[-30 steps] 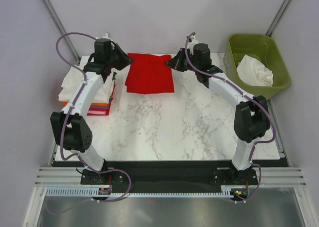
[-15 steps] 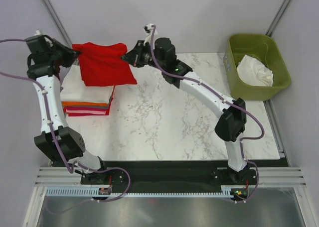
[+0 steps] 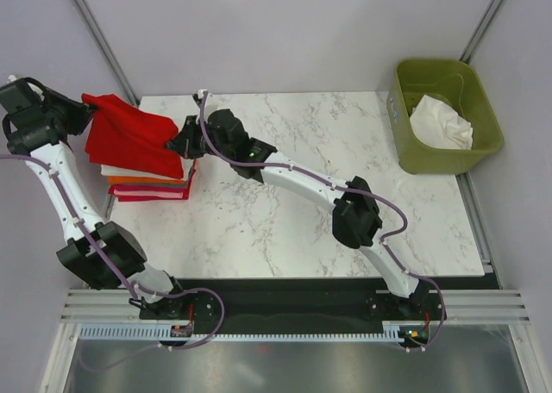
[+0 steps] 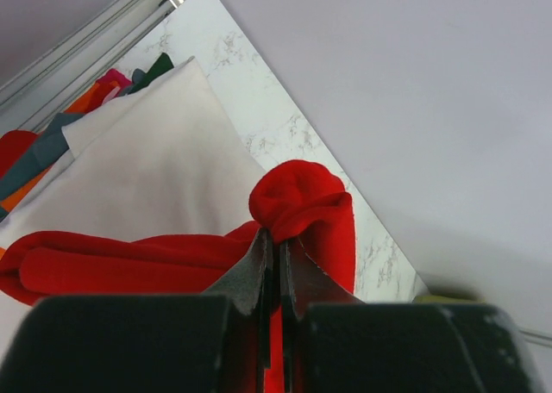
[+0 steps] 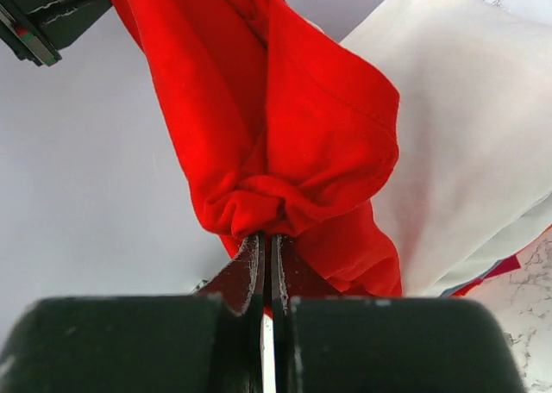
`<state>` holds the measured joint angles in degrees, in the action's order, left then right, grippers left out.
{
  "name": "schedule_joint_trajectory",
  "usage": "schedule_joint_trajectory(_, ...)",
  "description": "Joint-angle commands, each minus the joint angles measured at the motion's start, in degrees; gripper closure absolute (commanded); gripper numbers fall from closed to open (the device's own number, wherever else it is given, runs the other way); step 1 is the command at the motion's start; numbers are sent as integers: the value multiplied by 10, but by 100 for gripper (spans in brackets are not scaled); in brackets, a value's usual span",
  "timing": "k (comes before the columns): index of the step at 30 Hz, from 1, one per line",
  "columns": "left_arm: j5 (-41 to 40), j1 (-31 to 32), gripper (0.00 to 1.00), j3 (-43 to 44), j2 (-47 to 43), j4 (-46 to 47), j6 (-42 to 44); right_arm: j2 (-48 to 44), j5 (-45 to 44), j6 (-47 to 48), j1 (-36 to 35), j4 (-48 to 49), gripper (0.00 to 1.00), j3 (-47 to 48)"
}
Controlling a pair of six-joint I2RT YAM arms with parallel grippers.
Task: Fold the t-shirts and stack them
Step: Neatly place the folded tshirt to the corner
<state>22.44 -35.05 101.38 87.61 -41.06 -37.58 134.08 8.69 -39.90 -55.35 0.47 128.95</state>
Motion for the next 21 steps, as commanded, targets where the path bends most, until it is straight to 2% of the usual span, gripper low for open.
schedule_joint_trajectory(1,-2,-7,98,19,4,29,9,-1,-38,-8,1,46,100,39)
schedule_joint_trajectory(6,-24,-10,98,20,23,37,12,7,-53,-6,1,53,100,54)
schedule_joint_trajectory(9,-11,-12,98,22,28,37,9,8,-52,-5,1,56,100,58)
schedule_joint_trajectory(21,-11,-49,98,-36,-63,23,42,-84,-48,22,-28,74,100,-24)
